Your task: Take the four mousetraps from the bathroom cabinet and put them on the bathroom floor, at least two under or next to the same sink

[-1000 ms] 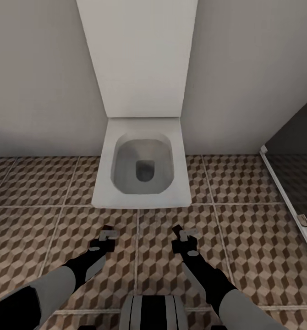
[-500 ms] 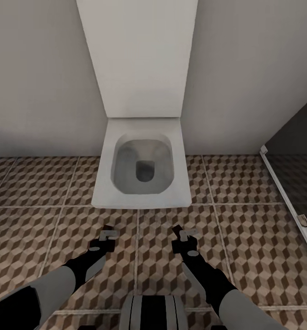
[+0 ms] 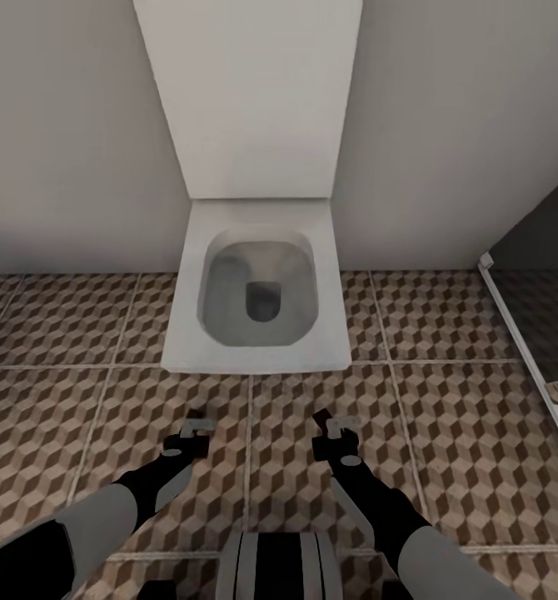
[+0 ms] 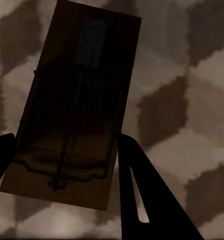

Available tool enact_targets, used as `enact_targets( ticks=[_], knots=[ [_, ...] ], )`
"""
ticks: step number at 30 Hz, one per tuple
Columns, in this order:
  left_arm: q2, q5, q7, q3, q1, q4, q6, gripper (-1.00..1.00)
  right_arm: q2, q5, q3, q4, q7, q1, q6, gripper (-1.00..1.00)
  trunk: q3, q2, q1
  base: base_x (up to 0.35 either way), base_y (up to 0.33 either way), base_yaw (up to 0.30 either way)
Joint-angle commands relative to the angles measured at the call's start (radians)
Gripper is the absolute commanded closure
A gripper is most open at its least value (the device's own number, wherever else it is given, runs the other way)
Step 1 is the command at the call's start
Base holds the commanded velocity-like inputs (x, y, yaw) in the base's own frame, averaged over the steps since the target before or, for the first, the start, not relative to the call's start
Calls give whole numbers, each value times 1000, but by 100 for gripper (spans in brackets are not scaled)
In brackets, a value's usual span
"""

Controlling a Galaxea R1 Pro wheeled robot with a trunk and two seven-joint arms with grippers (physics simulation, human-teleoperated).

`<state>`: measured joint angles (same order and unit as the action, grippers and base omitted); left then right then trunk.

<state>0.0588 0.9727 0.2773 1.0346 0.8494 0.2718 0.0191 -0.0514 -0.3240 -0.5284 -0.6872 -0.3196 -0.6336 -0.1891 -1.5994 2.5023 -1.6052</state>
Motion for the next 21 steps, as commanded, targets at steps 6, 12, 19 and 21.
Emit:
enact_targets(
  ticks=[6, 12, 19, 21],
  knots=[
    [1, 6, 8, 9, 0, 3, 1, 100, 1, -7, -5, -2, -10, -1, -4, 100, -28, 2, -2, 0, 0, 0],
    [1, 6, 8, 9, 0, 4, 2, 100, 1, -6, -5, -2, -11, -1, -4, 100, -36, 2, -3, 0, 0, 0],
    [1, 6, 9, 9, 0, 4, 2, 100, 1, -6, -5, -2, -11, 0, -5, 100, -37, 2, -3, 0, 0, 0],
    [1, 6, 9, 9, 0, 4, 2, 100, 1, -6, -5, -2, -11, -1, -6, 100, -37, 2, -3, 0, 0, 0]
  ],
)
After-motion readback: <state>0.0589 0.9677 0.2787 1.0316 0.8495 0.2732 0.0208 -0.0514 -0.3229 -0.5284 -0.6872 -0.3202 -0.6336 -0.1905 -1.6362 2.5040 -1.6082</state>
